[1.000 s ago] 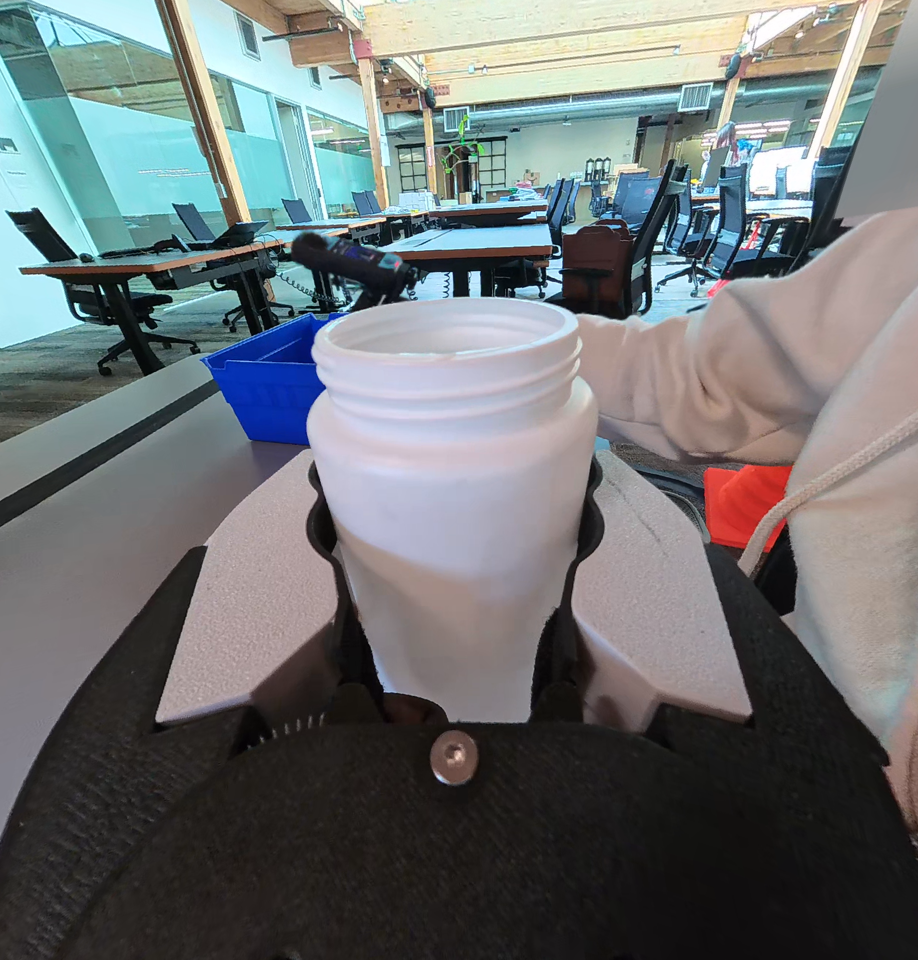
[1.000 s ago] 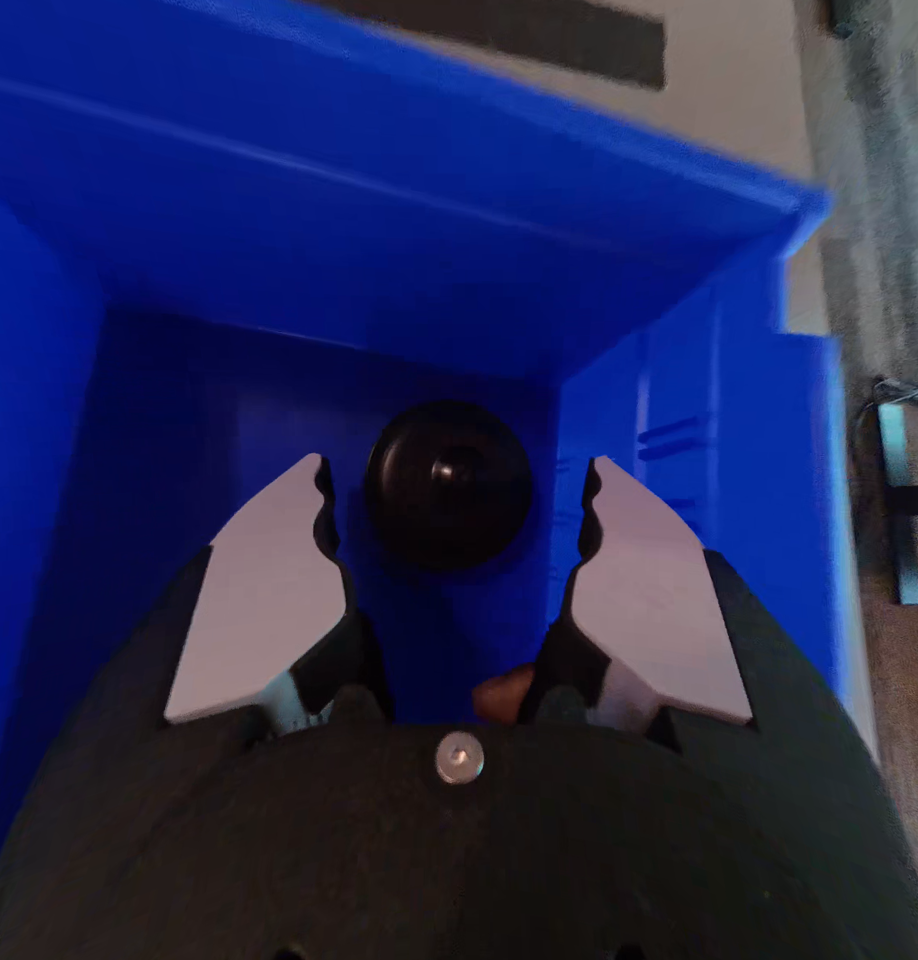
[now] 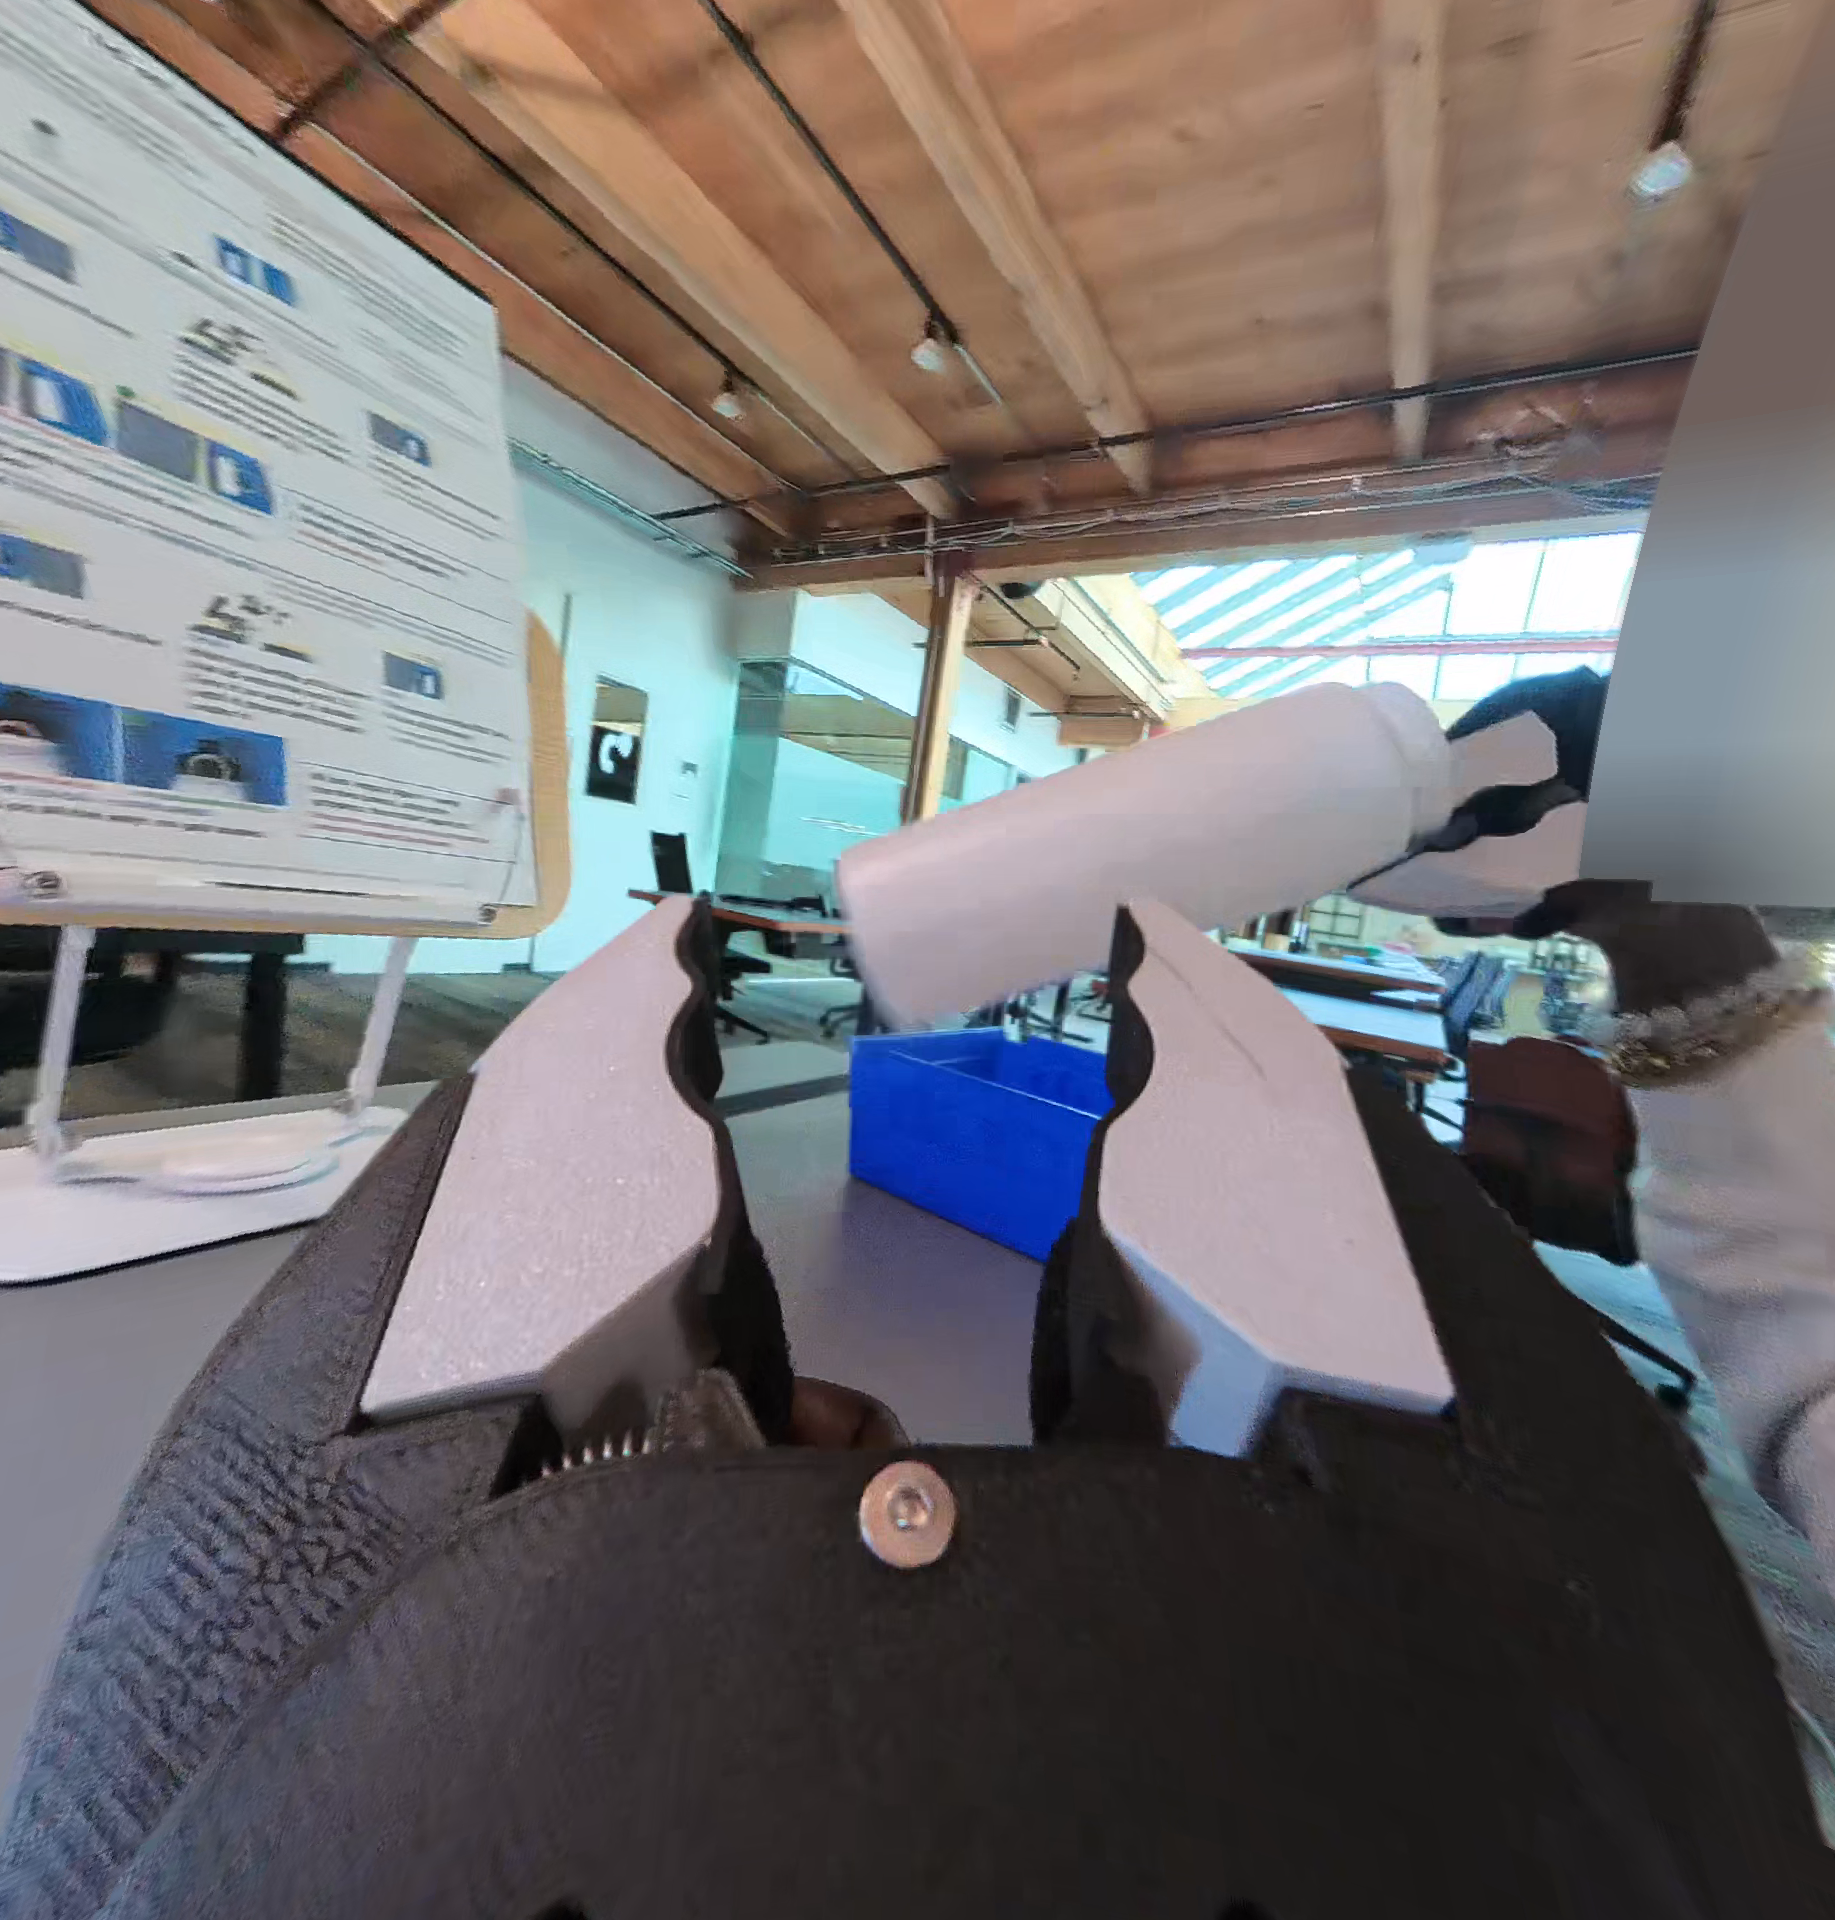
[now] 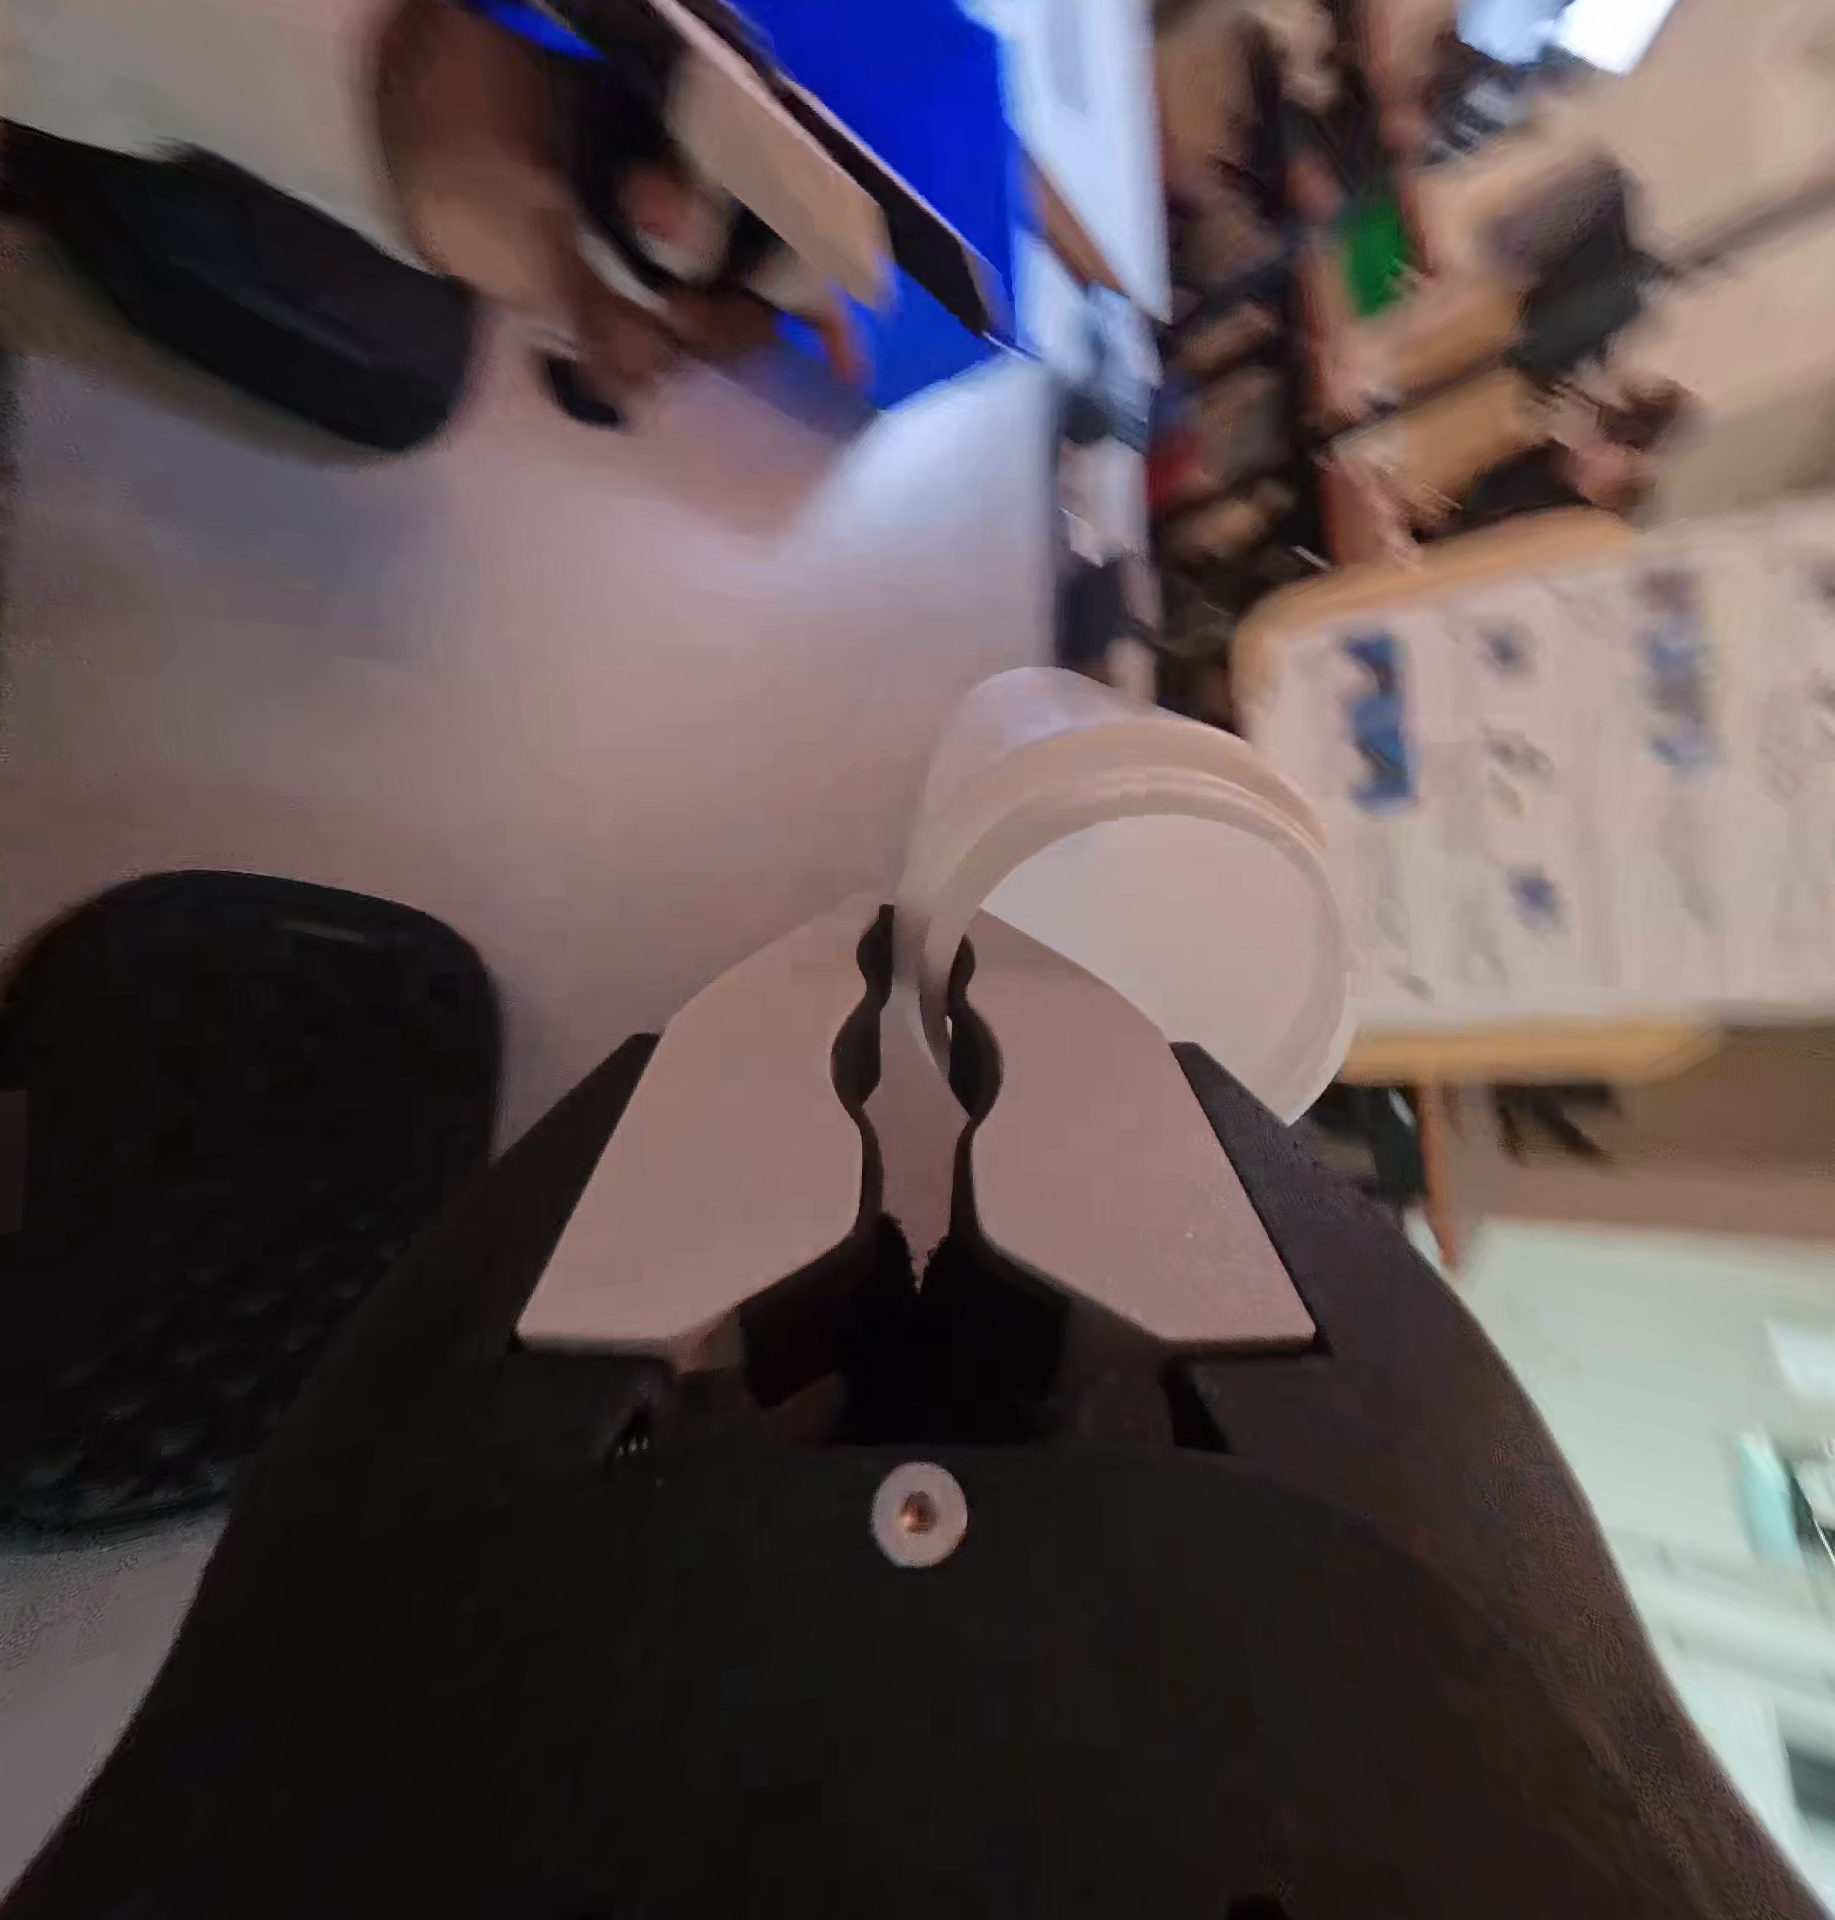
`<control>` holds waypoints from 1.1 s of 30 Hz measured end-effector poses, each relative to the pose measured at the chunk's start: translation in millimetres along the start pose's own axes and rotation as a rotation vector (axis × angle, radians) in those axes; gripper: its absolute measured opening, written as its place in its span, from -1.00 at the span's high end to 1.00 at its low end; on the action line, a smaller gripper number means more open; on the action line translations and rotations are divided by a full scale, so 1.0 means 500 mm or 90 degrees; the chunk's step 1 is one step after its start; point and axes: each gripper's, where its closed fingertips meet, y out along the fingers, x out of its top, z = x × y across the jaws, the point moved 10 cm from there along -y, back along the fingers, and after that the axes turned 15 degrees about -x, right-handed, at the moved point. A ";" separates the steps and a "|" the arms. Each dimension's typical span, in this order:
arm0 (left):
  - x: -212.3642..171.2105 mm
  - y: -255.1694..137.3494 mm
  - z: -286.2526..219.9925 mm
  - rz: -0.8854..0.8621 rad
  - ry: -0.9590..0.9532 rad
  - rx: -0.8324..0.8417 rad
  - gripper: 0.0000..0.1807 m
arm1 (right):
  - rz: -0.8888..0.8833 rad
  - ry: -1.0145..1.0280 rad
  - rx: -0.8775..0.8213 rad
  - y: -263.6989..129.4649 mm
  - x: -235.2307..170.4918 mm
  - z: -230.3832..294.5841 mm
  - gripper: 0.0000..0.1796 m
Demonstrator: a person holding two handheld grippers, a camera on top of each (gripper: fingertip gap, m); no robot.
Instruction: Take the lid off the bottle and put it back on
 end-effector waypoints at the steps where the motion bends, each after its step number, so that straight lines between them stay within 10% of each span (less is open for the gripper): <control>1: 0.001 -0.002 0.002 0.003 0.001 0.009 0.23 | 0.034 0.020 -0.068 -0.023 -0.027 -0.011 0.92; 8: -0.035 0.029 -0.014 0.155 0.052 -0.027 0.23 | 0.241 0.192 -0.218 -0.051 -0.255 0.000 0.93; 16: -0.051 0.035 -0.014 0.204 0.059 -0.040 0.23 | 0.221 0.337 -0.181 0.021 -0.434 0.078 0.93; 33: -0.033 0.028 -0.026 0.278 0.048 -0.033 0.04 | 0.393 0.646 -0.136 0.000 -0.469 0.134 0.70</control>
